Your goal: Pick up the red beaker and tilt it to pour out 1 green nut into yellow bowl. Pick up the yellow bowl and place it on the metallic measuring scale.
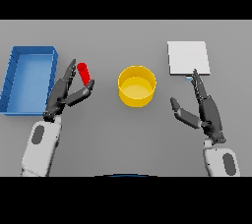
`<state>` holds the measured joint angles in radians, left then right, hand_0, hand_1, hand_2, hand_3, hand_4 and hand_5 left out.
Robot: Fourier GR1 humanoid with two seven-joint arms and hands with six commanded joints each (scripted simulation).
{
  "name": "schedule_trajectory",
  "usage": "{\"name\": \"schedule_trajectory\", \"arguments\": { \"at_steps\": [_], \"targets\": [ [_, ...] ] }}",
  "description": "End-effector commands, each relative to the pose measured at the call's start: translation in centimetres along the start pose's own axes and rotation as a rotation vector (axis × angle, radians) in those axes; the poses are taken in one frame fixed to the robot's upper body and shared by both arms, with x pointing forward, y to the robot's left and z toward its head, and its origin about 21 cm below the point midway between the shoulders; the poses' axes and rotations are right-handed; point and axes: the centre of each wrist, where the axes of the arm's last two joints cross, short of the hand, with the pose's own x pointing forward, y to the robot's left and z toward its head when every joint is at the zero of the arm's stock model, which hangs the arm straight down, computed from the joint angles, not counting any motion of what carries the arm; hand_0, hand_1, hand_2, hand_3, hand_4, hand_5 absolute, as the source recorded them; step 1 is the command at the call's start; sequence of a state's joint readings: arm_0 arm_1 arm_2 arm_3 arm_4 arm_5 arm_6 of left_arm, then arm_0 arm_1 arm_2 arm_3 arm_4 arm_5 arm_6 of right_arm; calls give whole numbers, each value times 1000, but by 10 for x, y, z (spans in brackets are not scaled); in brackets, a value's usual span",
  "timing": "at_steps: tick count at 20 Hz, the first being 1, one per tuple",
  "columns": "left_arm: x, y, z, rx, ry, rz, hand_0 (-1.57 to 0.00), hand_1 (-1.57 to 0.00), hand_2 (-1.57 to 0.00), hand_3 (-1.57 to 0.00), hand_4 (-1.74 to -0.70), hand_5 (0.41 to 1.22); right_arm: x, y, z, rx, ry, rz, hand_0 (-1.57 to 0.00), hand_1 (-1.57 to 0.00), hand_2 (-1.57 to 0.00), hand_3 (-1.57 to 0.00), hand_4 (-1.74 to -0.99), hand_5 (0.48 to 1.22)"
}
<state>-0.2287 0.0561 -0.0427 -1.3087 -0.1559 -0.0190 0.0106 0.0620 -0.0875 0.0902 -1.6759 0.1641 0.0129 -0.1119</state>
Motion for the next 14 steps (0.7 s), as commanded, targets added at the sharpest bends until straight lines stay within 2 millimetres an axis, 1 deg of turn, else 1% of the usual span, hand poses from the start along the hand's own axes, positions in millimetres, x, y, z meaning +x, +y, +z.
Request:
{"name": "schedule_trajectory", "arguments": {
  "at_steps": [1, 2, 3, 4, 5, 6, 8, 10, 13, 14],
  "targets": [
    [3, 3, -7, -5, -12, 0, 1, 1, 1, 1, -1189, 641, 0, 0, 3, -1, -1, 13, 1, 1, 1, 1, -1222, 626],
    [4, 0, -13, -13, -15, -7, 1, 1, 1, 1, -1197, 646, 0, 2, 1, -2, 2, 14, 1, 1, 1, 1, -1218, 626],
    [3, 0, -16, -13, -18, -17, 1, 1, 1, 1, -1200, 651, 0, -2, 0, -6, 12, 5, 1, 1, 1, 1, -1222, 627],
    [4, -1, -18, -10, -17, -32, 1, 1, 1, 1, -1201, 654, 0, -1, -1, -9, 11, -8, 1, 1, 1, 1, -1229, 628],
    [4, 0, -23, -7, -12, -41, 1, 1, 1, 1, -1197, 657, -3, 1, 3, -3, 15, 2, 1, 1, 1, 1, -1227, 630],
    [2, -4, -28, -8, 6, -51, 1, 1, 1, 1, -1197, 661, -1, 1, 1, -7, 13, 8, 1, 1, 1, 1, -1226, 631],
    [6, -6, -38, -5, -2, -58, 1, 1, 1, 1, -1196, 664, -2, 0, -1, -10, 25, -3, 1, 1, 1, 1, -1233, 634],
    [1, -11, -43, -3, 21, -53, 1, 1, 1, 1, -1203, 671, 0, -4, 0, -13, 14, -8, 1, 1, 1, 1, -1238, 638],
    [0, -9, -51, 7, 0, -33, 1, 1, 1, 1, -1228, 687, 2, -1, 5, -14, 8, -2, 1, 1, 1, 1, -1242, 642],
    [-3, -13, -51, 6, -15, -13, 1, 1, 1, 1, -1246, 695, 2, 2, 3, -13, 25, 1, 1, 1, 1, 1, -1245, 642]
  ]
}}
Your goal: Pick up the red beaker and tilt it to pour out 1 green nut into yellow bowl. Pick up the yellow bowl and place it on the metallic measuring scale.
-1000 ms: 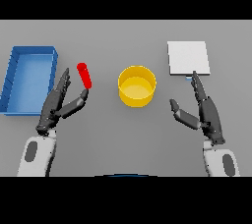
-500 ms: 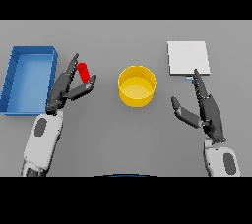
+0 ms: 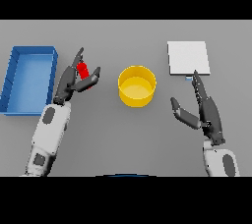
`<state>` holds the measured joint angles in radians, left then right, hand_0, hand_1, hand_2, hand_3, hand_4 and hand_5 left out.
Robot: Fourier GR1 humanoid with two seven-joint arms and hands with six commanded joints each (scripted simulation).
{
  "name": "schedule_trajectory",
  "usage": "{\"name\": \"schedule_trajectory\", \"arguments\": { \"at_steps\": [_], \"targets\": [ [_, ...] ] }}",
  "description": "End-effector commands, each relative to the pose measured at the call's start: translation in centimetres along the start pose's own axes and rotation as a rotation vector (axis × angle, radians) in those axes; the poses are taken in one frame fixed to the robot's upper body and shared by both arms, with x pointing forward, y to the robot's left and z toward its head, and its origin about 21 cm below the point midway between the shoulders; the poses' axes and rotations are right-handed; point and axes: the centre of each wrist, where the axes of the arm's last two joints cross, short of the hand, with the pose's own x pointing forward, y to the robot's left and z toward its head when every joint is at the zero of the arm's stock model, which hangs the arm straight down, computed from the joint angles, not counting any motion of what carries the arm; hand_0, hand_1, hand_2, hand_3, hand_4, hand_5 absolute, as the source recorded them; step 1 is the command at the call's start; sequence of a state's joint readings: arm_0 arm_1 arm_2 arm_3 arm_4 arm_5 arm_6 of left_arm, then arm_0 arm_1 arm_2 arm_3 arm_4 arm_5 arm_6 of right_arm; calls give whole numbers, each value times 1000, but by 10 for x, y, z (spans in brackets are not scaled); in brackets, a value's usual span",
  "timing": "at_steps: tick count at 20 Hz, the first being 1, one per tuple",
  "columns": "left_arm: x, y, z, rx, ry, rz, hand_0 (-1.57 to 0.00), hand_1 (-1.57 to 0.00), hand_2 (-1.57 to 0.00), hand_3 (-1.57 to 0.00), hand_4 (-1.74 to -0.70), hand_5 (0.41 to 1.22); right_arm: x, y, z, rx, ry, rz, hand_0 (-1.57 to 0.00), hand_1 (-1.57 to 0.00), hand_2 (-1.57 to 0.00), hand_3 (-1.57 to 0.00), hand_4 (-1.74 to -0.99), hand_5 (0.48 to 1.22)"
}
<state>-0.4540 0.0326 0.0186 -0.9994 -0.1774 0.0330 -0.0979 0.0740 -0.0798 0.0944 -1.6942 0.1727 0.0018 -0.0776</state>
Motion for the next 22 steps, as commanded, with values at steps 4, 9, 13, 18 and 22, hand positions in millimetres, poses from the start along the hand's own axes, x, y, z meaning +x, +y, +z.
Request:
{"name": "schedule_trajectory", "arguments": {
  "at_steps": [4, 9, 13, 18, 22],
  "targets": [
    [-8, -6, -10, 27, -15, 78, -4, -7, -54, -37, -1328, 738, -2, -6, -2, -8, 0, -12, 1, 1, 1, 1, -1244, 644],
    [-9, -19, -17, 88, -17, 47, -755, -783, -844, -884, -1519, 999, -1, -7, 0, -11, -2, -13, 1, 1, 1, 1, -1239, 648],
    [-8, -23, -19, 67, -56, 3, -1237, -1248, -1273, -1154, -1636, 1130, -3, -8, 0, -13, -6, -2, 1, 1, 1, 1, -1242, 650],
    [-5, -21, -16, 59, -74, 68, -1462, -1465, -1473, -1434, -1614, 1165, -2, -3, -2, -5, -9, -14, 1, 1, 1, 1, -1245, 642],
    [15, -14, -19, 48, -137, 155, -1526, -1528, -1531, -1515, -1689, 1140, -2, -4, -1, -6, -25, -8, 1, 1, 1, 1, -1236, 644]
  ]
}}
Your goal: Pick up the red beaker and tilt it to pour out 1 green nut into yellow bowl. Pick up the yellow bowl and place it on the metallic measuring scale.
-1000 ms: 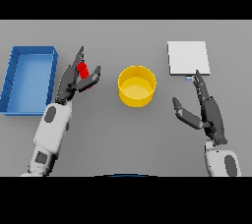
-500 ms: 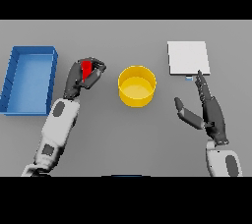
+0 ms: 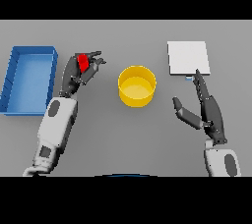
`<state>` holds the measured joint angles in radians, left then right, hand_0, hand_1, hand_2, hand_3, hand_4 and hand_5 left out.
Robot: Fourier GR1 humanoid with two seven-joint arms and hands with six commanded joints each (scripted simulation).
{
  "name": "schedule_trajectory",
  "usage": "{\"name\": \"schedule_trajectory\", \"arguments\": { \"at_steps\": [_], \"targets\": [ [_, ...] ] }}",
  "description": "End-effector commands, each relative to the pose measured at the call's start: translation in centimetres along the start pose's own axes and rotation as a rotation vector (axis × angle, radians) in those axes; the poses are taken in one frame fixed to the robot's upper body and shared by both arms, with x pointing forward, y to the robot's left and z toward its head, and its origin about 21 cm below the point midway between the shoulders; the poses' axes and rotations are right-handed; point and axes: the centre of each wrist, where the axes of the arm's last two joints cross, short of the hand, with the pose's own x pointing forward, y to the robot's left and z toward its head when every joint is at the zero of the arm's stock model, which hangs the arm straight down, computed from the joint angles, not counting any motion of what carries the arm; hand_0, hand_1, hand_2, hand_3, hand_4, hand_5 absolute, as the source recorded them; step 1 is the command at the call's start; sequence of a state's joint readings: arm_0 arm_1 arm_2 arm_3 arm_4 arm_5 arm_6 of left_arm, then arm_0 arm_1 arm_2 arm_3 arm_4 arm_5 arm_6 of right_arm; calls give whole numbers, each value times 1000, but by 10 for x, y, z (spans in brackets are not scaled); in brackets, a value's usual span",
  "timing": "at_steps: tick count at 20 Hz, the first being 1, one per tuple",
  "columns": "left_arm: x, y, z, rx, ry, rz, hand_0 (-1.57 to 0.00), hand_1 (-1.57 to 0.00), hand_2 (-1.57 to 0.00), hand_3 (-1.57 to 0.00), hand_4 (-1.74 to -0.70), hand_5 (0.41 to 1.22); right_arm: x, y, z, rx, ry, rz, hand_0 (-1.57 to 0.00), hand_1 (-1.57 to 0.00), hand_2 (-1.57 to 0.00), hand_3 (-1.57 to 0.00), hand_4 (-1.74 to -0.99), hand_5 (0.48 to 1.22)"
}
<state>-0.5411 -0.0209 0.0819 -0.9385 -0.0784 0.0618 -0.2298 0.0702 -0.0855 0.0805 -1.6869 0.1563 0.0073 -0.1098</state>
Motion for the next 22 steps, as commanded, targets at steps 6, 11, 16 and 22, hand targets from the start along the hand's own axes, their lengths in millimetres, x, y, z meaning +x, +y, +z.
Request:
{"name": "schedule_trajectory", "arguments": {
  "at_steps": [6, 11, 16, 22],
  "targets": [
    [30, 10, -13, -57, -25, -99, -1556, -1557, -1558, -1553, -1724, 1132, 1, 1, 0, 6, -22, 36, 1, 1, 1, 1, -1219, 656],
    [39, 12, -19, -102, -39, -226, -1559, -1560, -1561, -1556, -1727, 1138, -1, 1, 1, 6, -25, 55, 1, 1, 1, 1, -1213, 662],
    [68, 11, -30, -219, -46, -543, -1567, -1567, -1568, -1566, -1737, 1120, 1, -1, 3, 1, -16, 66, 1, 1, 1, 1, -1190, 658],
    [94, -23, -42, -376, -55, -922, -1570, -1570, -1570, -1570, -1740, 1147, 2, 0, 0, 10, 12, 50, 1, 1, 1, 1, -1182, 668]
  ]
}}
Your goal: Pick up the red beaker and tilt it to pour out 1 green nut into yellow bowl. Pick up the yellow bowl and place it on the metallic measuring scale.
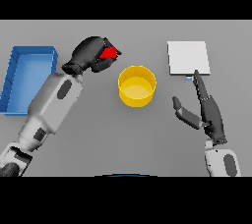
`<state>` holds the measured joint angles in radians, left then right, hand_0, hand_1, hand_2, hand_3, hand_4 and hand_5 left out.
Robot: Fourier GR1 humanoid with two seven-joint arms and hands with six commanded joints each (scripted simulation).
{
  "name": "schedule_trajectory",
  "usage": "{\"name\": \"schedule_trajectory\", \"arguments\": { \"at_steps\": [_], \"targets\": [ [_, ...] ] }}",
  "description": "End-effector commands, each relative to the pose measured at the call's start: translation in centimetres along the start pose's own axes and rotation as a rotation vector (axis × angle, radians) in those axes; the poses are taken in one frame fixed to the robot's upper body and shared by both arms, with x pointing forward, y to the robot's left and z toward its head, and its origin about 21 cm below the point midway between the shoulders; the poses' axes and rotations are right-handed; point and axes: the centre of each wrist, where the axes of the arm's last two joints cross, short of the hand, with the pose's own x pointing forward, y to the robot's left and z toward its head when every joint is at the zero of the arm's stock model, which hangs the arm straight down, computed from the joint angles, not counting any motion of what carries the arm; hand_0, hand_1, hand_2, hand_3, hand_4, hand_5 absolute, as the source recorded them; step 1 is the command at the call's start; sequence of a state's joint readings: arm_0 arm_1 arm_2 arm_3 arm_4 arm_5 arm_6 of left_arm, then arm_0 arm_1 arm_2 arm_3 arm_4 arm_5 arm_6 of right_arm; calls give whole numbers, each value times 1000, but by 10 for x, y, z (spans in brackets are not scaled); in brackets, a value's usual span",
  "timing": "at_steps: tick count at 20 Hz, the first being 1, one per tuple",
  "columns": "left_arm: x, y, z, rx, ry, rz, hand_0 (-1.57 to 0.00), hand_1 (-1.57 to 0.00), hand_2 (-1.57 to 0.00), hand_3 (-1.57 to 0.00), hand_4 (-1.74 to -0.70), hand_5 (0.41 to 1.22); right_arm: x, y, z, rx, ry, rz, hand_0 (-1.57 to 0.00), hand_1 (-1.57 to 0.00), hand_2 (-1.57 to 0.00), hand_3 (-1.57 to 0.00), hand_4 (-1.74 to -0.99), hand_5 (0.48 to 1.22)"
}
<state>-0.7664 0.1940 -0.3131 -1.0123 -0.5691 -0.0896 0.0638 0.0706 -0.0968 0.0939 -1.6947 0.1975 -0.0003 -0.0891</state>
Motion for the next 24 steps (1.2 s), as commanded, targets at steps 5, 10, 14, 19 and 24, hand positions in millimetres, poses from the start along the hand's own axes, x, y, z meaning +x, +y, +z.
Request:
{"name": "schedule_trajectory", "arguments": {
  "at_steps": [5, 10, 14, 19, 24],
  "targets": [
    [23, 3, -12, -116, -11, -360, -1571, -1571, -1571, -1571, -1741, 1197, 2, -1, 4, -2, -7, -18, 1, 1, 1, 1, -1187, 676],
    [45, 5, -29, -252, -43, -675, -1571, -1571, -1571, -1362, -1714, 1213, 0, 4, 7, -10, 15, -60, 1, 1, 1, 1, -1196, 666],
    [59, 2, -37, -341, -99, -840, -1571, -1571, -1571, -1350, -1721, 1218, -4, 5, 7, -8, 31, -89, 1, 1, 1, 1, -1212, 631],
    [74, -4, -46, -399, -176, -1044, -1571, -1571, -1571, -1499, -1730, 1220, -1, 6, 3, -45, 18, -45, 1, 1, 1, 1, -1213, 591],
    [88, -2, -52, -427, -239, -1265, -1571, -1571, -1571, -1547, -1737, 1221, 0, 6, 3, -46, -2, -36, 1, 1, 1, 1, -1160, 569]
  ]
}}
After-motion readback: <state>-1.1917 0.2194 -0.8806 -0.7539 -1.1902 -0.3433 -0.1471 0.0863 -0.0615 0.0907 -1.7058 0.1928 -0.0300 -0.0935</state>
